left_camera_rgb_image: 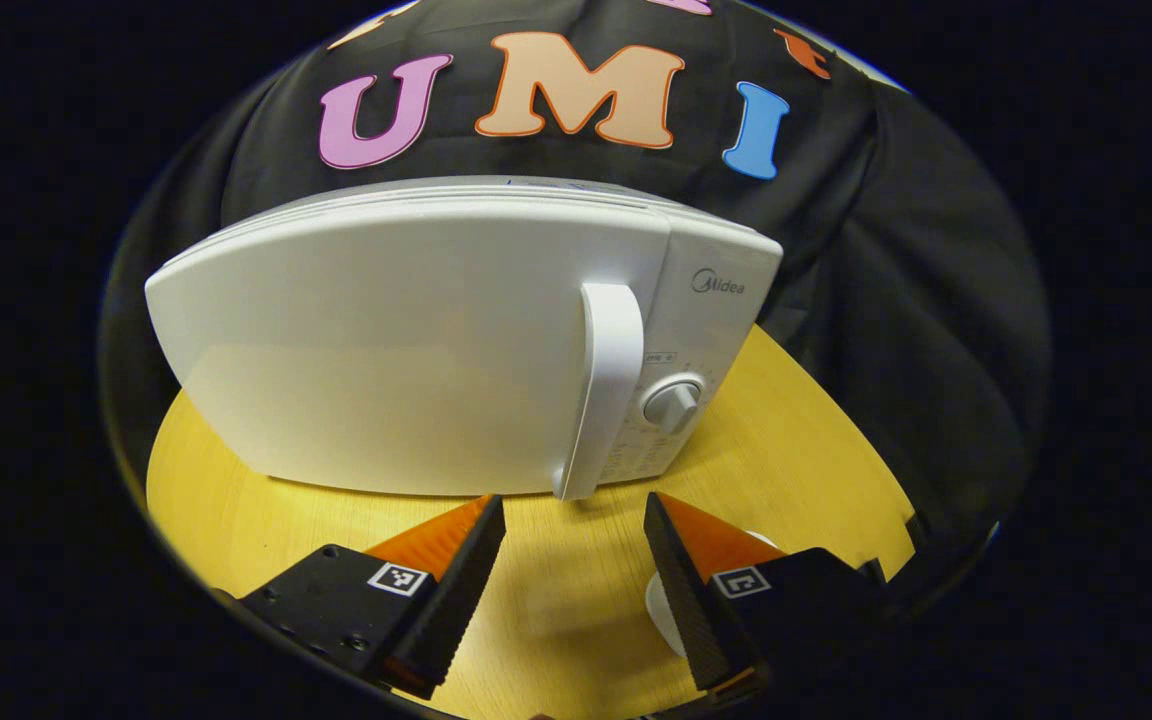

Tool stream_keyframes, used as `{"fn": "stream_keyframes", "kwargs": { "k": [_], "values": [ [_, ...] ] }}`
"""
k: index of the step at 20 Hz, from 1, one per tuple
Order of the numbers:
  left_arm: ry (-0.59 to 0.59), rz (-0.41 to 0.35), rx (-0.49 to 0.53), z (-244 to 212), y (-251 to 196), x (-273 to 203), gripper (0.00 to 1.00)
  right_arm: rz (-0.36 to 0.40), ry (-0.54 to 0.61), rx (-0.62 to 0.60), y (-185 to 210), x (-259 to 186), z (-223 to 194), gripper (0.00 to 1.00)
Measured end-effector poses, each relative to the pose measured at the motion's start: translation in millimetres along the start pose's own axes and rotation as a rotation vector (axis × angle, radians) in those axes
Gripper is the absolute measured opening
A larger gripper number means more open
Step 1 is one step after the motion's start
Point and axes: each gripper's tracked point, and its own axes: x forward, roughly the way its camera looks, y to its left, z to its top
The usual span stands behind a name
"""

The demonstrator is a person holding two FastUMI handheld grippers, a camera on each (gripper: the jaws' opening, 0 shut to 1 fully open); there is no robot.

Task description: Open the microwave oven with the left hand, put the food in, and close the microwave oven.

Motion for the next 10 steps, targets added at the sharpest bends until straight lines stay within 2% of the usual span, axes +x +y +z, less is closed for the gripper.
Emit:
{"fn": "stream_keyframes", "kwargs": {
  "k": [1,6,7,8,10],
  "values": [
    [-0.003,0.006,-0.002,2.1,0.9,5.3,0.88,-0.009,0.003,-0.001,-2.4,-1.0,-0.8,0.92],
    [-0.009,0.001,0.021,7.2,-0.9,25.7,0.74,-0.033,0.032,0.001,-10.2,-6.0,-9.5,0.92],
    [-0.014,0.001,0.024,9.6,-1.1,28.2,0.71,-0.037,0.034,-0.004,-11.6,-6.2,-9.9,0.98],
    [-0.017,0.005,0.029,11.1,-1.3,30.5,0.68,-0.04,0.037,-0.007,-13.5,-7.0,-10.9,0.98],
    [-0.018,0.015,0.032,11.4,-1.5,33.6,0.68,-0.038,0.044,-0.005,-14.1,-7.1,-12.8,0.98]
  ]
}}
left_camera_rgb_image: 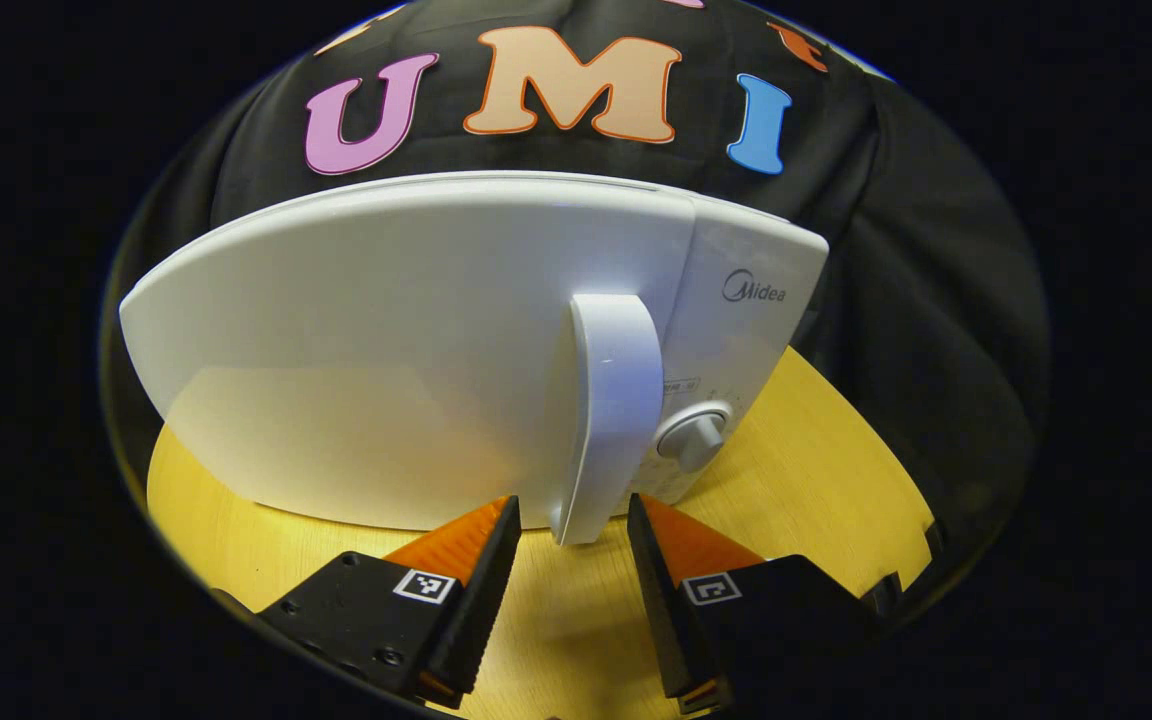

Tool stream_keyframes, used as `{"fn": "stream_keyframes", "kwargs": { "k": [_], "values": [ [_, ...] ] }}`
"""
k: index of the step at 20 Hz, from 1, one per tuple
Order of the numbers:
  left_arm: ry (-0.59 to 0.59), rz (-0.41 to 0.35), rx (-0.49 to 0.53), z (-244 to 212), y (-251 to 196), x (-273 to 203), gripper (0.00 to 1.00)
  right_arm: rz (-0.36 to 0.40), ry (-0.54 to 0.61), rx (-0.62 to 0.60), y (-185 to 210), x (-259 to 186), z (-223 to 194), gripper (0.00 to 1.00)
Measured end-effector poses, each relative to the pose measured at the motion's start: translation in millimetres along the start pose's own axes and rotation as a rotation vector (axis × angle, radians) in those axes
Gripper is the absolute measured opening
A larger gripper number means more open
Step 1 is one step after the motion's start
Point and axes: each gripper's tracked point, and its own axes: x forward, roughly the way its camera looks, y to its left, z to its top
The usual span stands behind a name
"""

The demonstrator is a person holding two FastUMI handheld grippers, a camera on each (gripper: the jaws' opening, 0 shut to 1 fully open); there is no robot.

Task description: Open the microwave oven with the left hand, put the food in, and close the microwave oven.

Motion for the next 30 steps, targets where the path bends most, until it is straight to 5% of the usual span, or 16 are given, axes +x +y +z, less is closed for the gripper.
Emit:
{"fn": "stream_keyframes", "kwargs": {
  "k": [1,2,5,12,16,30],
  "values": [
    [0.0,0.002,-0.007,0.5,-0.9,2.9,0.74,0.005,0.006,0.002,0.9,0.7,-1.1,0.98],
    [0.007,0.002,-0.013,-1.5,-2.9,5.5,0.65,0.008,0.012,0.0,1.1,2.5,-3.0,0.98],
    [0.012,0.011,-0.026,-1.7,-5.8,10.5,0.63,0.02,0.014,-0.003,2.7,7.1,-2.1,0.92],
    [0.024,0.068,-0.071,-0.3,1.1,19.0,0.32,0.035,0.036,-0.027,2.1,9.5,-9.4,0.92],
    [0.026,0.095,-0.032,-1.8,1.6,19.7,0.22,0.043,0.048,-0.021,2.3,10.3,-14.7,0.98],
    [-0.018,0.124,-0.062,-3.1,2.6,14.7,0.1,0.099,0.1,-0.047,-0.8,6.5,-47.0,0.98]
  ]
}}
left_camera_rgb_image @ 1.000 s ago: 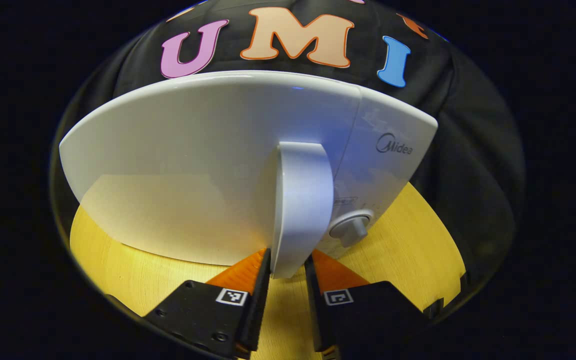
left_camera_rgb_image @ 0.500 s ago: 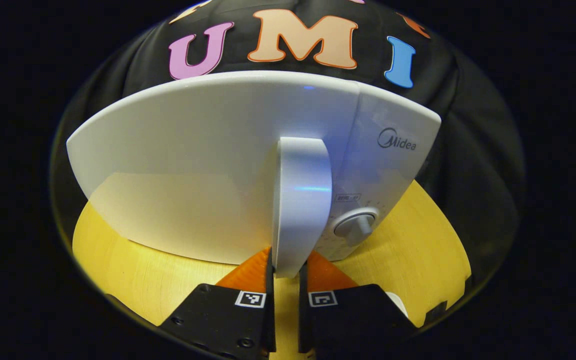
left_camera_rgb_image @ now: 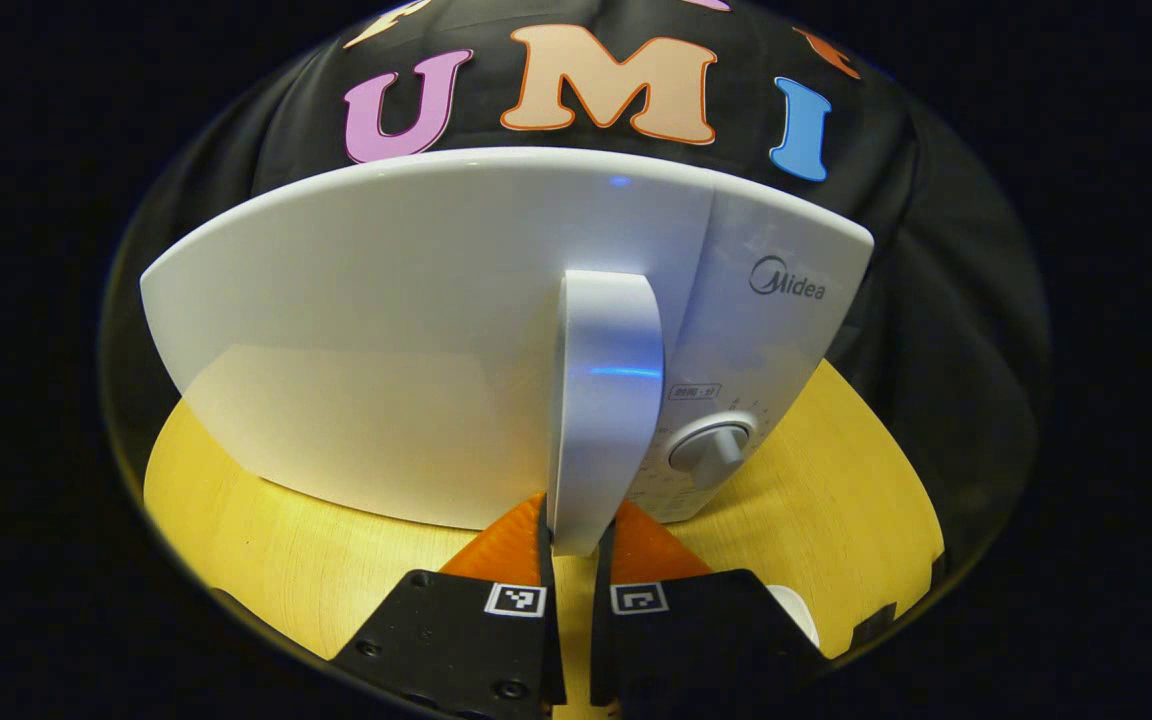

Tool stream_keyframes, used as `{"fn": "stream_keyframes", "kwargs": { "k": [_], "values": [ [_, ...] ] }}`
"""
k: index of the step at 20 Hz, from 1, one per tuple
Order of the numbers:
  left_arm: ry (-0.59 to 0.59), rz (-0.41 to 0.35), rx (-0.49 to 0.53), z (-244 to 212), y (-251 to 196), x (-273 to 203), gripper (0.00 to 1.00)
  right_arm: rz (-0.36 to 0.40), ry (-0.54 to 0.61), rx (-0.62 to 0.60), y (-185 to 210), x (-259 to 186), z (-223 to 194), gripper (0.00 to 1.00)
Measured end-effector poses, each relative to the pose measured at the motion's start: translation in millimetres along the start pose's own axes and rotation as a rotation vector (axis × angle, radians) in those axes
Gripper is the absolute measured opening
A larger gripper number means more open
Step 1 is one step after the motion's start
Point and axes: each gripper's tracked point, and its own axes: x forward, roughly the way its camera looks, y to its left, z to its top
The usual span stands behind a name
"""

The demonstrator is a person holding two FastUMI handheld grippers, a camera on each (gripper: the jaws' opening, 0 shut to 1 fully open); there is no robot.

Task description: Open the microwave oven with the left hand, put the food in, and close the microwave oven.

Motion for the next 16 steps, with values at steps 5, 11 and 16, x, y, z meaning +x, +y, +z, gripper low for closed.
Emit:
{"fn": "stream_keyframes", "kwargs": {
  "k": [5,11,16],
  "values": [
    [0.001,0.012,-0.002,0.5,0.2,-0.3,0.08,0.05,0.032,-0.061,16.7,4.1,-15.7,0.92],
    [0.02,0.028,-0.008,-20.6,4.0,-30.6,0.08,0.135,0.048,-0.089,47.7,20.9,-20.9,0.92],
    [0.006,-0.033,0.033,-58.3,22.1,-81.9,0.1,0.215,0.071,-0.12,73.9,31.1,-30.8,0.92]
  ]
}}
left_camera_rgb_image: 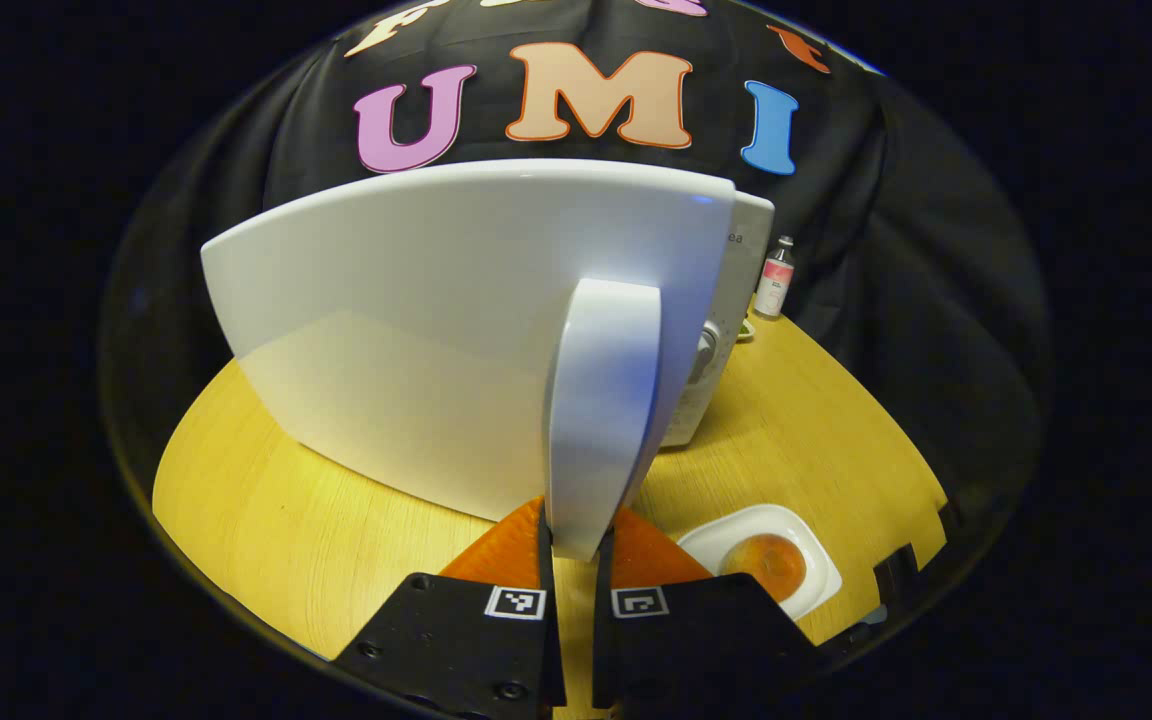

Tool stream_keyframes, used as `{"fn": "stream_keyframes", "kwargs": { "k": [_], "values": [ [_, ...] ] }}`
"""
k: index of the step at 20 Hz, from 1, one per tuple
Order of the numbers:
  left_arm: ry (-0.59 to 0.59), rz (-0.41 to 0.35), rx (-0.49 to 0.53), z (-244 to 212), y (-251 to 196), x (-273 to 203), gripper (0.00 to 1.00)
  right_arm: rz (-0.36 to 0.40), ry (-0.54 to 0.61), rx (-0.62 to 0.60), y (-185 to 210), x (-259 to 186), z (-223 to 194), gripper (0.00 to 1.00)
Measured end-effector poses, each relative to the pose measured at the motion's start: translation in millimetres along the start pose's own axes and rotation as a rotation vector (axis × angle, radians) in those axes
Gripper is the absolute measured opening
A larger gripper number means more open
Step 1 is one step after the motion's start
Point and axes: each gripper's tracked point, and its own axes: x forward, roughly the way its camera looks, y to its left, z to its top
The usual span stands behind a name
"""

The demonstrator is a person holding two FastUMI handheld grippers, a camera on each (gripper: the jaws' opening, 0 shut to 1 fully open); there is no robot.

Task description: Open the microwave oven with the left hand, put the food in, and close the microwave oven.

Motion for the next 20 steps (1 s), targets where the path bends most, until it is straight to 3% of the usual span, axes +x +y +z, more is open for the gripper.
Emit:
{"fn": "stream_keyframes", "kwargs": {
  "k": [5,11,12,13,15,19,20],
  "values": [
    [0.023,0.027,0.01,-25.2,19.3,-36.9,0.15,0.076,0.023,-0.04,25.2,2.0,-14.7,0.93],
    [0.068,0.043,-0.113,-50.4,47.3,-72.0,0.22,0.142,0.07,-0.068,46.7,4.8,-36.0,0.92],
    [0.075,0.052,-0.129,-56.0,52.5,-77.1,0.23,0.151,0.078,-0.07,49.7,5.7,-38.6,0.98],
    [0.079,0.068,-0.144,-58.9,59.7,-83.5,0.24,0.16,0.085,-0.072,52.3,7.1,-40.3,0.92],
    [0.067,0.107,-0.167,-60.3,76.4,-98.2,0.28,0.18,0.097,-0.075,59.1,8.8,-42.9,0.92],
    [0.038,0.18,-0.209,-60.9,112.9,-127.0,0.41,0.216,0.109,-0.102,70.3,13.5,-47.3,0.93],
    [0.029,0.208,-0.222,-62.6,124.5,-133.4,0.55,0.227,0.113,-0.111,73.6,13.8,-49.5,0.92]
  ]
}}
